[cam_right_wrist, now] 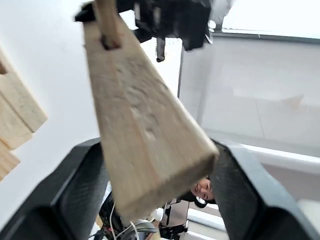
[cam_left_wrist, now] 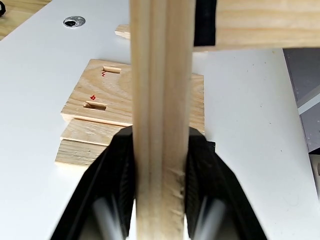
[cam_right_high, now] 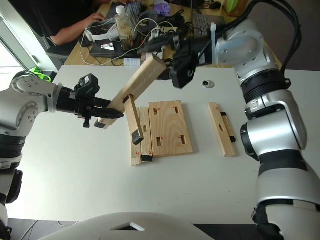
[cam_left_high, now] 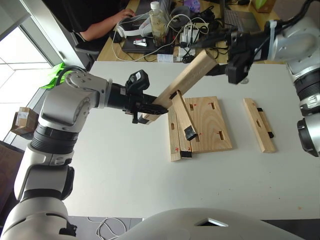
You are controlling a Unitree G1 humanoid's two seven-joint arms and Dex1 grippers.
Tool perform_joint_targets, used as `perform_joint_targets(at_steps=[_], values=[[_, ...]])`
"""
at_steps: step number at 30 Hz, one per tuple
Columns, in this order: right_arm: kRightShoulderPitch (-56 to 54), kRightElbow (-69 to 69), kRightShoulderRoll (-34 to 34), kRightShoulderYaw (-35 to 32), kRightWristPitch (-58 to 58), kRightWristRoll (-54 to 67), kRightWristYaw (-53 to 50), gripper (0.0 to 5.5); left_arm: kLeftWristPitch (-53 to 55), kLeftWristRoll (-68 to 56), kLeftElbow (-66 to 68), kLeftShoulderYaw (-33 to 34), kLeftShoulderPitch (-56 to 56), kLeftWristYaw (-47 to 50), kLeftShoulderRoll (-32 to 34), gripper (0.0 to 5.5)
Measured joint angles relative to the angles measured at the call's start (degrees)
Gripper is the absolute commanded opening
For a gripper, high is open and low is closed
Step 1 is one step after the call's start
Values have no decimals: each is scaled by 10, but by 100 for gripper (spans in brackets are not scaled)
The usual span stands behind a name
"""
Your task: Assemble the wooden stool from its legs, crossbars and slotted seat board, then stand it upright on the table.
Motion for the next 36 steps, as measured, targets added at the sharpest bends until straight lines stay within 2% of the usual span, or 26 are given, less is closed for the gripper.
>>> perform_joint_targets(at_steps=[5, 11, 14, 17, 22, 26, 29, 35, 36], values=[[23, -36, -15, -44, 318, 98, 114, 341, 6, -22, 1, 18, 14, 10, -16, 104], [118, -44, -66, -97, 733, 200, 236, 341, 27, -91, 2, 85, 37, 28, -46, 104], [169, -95, -63, -148, 945, 296, 245, 341, 36, -124, 8, 102, 42, 28, -64, 104], [196, -192, -1, -234, 1124, 415, 169, 341, 41, -141, 8, 106, 46, 33, -92, 104], [205, -313, 104, -339, 1237, 537, 16, 341, 31, -128, 8, 88, 53, 58, -126, 104], [228, -354, 133, -380, 1271, 570, -56, 341, 16, -120, 13, 79, 53, 61, -135, 104], [234, -369, 150, -385, 1273, 572, -79, 341, 13, -120, 11, 72, 54, 61, -137, 104], [247, -371, 178, -366, 1239, 548, -85, 244, 25, -121, 0, 58, 66, 73, -151, 104], [251, -371, 179, -365, 1231, 541, -84, 213, 31, -123, 0, 58, 67, 75, -152, 104]])
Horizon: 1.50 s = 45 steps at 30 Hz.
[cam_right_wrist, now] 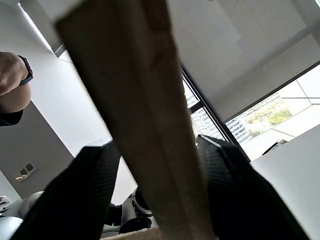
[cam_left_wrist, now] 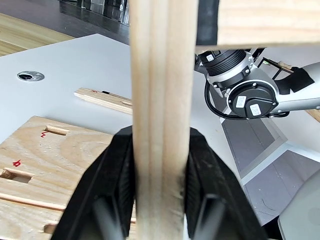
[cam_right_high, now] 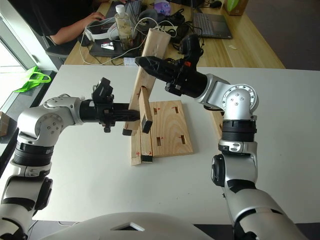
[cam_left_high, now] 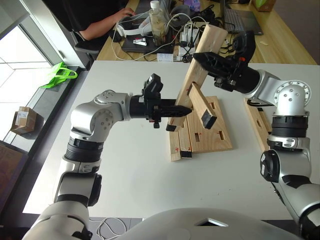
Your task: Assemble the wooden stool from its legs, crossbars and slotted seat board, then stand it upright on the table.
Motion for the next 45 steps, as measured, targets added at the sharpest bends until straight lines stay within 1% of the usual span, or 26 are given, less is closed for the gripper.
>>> perform_joint_targets(at_steps=[3, 5, 6, 9, 10, 13, 14, 18, 21, 23, 27, 30, 32, 33, 35, 37, 41, 45], values=[[3, 9, 3, 0, -26, -15, -1, 169, 14, -10, -6, 1, 7, 5, 0, 104], [3, 16, 5, -2, -31, -16, 8, 130, 22, -13, -10, 7, 12, 9, 0, 104], [3, 17, 5, -2, -34, -17, 10, 125, 25, -20, -11, 8, 13, 9, 0, 104], [3, 21, -1, -1, -39, -26, 30, 123, 27, -22, -12, 11, 14, 9, -6, 104], [3, 23, -2, 0, -40, -27, 34, 123, 27, -22, -12, 12, 15, 10, -7, 141], [5, 32, -9, 0, -45, -36, 41, 112, 18, -23, -11, 20, 17, 12, -12, 183], [6, 33, -10, 0, -45, -38, 42, 110, 16, -22, -10, 20, 16, 12, -12, 187], [7, 44, -10, -6, -59, -54, 29, 107, 27, -21, 9, 23, 8, 31, -16, 187], [11, 52, -11, -28, -84, -71, -9, 107, 30, -18, 22, 44, 7, 60, -16, 187], [15, 53, -18, -52, -89, -72, -28, 107, 28, -15, 24, 60, 23, 77, -13, 187], [53, 37, -42, -101, -87, -69, -72, 107, 28, -16, 16, 121, 79, 123, -4, 187], [108, -11, -58, -154, -80, -65, -148, 107, -3, 0, -30, 171, 136, 191, -4, 187], [174, -84, -61, -188, -72, -59, -210, 107, -49, 47, -74, 217, 182, 292, -27, 187], [195, -108, -59, -194, -71, -59, -229, 107, -66, 68, -85, 226, 194, 327, -37, 187], [266, -187, -45, -215, -72, -60, -290, 107, -132, 140, -136, 259, 243, 455, -91, 187], [316, -237, -24, -225, -83, -61, -334, 107, -174, 166, -198, 285, 287, 550, -167, 187], [346, -280, -20, -223, -128, -78, -364, 107, -222, 208, -265, 275, 318, 645, -244, 187], [359, -295, -25, -225, -153, -86, -378, 107, -255, 245, -291, 257, 343, 681, -269, 187]])
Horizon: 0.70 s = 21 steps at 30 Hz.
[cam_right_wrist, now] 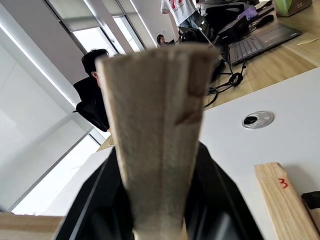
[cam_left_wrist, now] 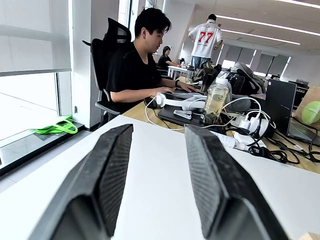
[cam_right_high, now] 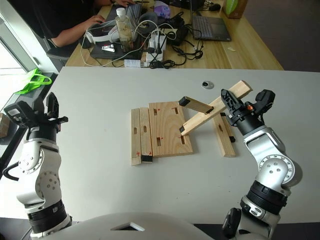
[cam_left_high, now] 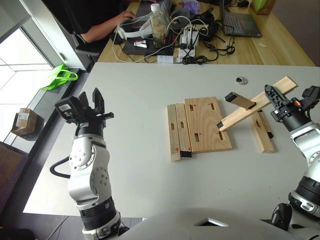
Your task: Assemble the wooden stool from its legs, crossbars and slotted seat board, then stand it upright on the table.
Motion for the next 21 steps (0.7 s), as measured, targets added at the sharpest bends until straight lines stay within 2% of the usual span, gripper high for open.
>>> perform_joint_targets(at_steps=[6, 14, 21], values=[[34, -33, -11, -9, 10, 37, -16, 107, -20, 14, -17, 9, 4, 26, -3, 187], [91, -95, -31, 53, -42, 10, 19, 107, -44, 95, -17, -51, 45, 55, -27, 187], [118, -99, -52, 103, -131, -48, 60, 107, -45, 105, -17, -54, 45, 62, -30, 187]])
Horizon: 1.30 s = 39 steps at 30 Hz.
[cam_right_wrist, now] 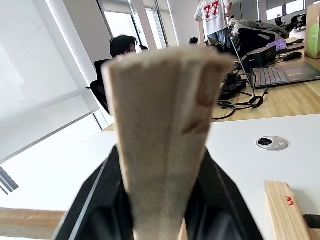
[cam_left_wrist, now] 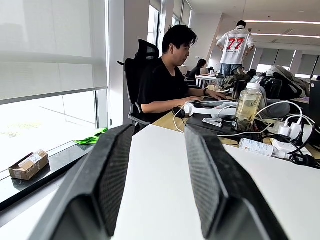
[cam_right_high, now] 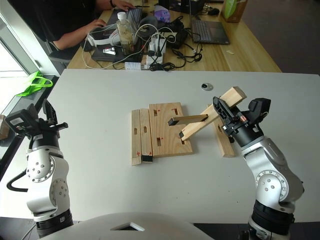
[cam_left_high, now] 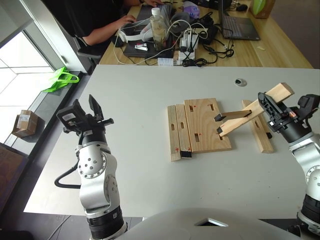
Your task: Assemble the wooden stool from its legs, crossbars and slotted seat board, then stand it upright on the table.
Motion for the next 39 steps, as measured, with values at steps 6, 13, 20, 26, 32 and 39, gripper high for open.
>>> perform_joint_targets(at_steps=[6, 13, 20, 26, 32, 39], values=[[12, -4, -18, 5, -5, 3, 1, 107, -3, 7, -6, -3, 11, 6, -14, 187], [-21, 2, -51, -3, 57, 45, -23, 107, -13, 28, -31, -21, 48, 32, -42, 187], [-116, 68, -103, -5, 163, 100, -40, 107, -70, 51, -49, -54, 121, 97, -51, 187], [-207, 174, -108, -17, 240, 137, -84, 107, -115, 56, -50, -78, 151, 149, -54, 187], [-236, 207, -117, -19, 252, 124, -89, 107, -131, 49, -49, -85, 165, 168, -57, 187], [-239, 219, -139, -23, 283, 124, -48, 107, -142, 47, -49, -91, 179, 187, -58, 187]])
